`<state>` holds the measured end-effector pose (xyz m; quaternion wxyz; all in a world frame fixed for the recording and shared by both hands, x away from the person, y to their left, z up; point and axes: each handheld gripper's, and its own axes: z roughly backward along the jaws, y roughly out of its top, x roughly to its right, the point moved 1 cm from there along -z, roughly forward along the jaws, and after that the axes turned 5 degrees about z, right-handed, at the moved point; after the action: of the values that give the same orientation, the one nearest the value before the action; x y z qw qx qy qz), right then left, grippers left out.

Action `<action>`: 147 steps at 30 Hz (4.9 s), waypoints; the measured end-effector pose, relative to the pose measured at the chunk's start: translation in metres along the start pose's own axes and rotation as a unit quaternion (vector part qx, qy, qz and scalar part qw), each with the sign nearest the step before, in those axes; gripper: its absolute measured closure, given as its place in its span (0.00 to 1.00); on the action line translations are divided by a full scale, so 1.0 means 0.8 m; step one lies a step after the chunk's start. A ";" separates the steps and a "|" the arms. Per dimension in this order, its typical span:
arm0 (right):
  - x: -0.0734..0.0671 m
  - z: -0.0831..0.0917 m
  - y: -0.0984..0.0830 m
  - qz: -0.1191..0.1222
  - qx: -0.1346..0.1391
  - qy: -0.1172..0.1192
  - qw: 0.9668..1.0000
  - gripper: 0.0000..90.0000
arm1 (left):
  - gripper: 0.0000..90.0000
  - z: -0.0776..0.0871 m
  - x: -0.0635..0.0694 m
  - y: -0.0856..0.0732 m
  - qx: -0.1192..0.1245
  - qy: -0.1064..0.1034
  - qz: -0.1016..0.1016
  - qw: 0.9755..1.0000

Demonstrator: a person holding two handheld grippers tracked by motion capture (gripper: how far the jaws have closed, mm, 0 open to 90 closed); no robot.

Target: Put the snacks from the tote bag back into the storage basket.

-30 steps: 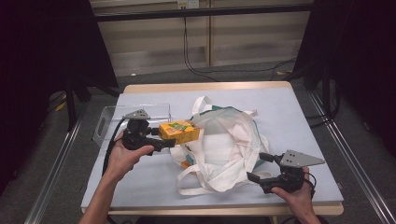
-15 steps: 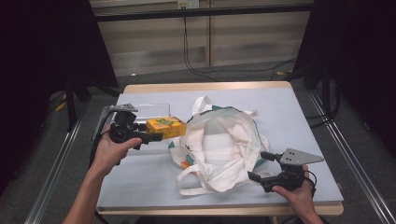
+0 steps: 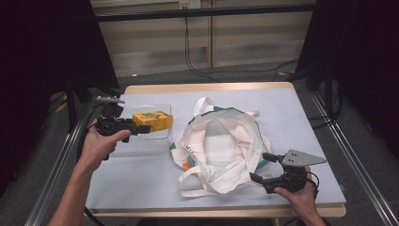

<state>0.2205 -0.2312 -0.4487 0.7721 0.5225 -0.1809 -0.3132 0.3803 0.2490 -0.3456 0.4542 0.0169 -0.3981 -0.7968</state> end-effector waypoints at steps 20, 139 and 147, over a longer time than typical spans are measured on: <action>-0.002 -0.002 0.000 0.000 -0.005 0.000 1.000 0.16 | 0.31 -0.011 -0.019 0.038 -0.065 0.065 0.048 0.995; -0.001 0.001 -0.003 0.004 -0.009 0.009 1.000 0.15 | 0.27 -0.166 -0.039 0.109 -0.109 0.172 0.211 0.956; -0.002 0.001 -0.003 0.004 -0.011 0.008 1.000 0.15 | 0.26 -0.165 -0.043 0.103 -0.106 0.157 0.209 0.959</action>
<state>0.2186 -0.2310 -0.4503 0.7803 0.5159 -0.1739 -0.3076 0.5106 0.1704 -0.3936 0.6665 0.0098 -0.2302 -0.7090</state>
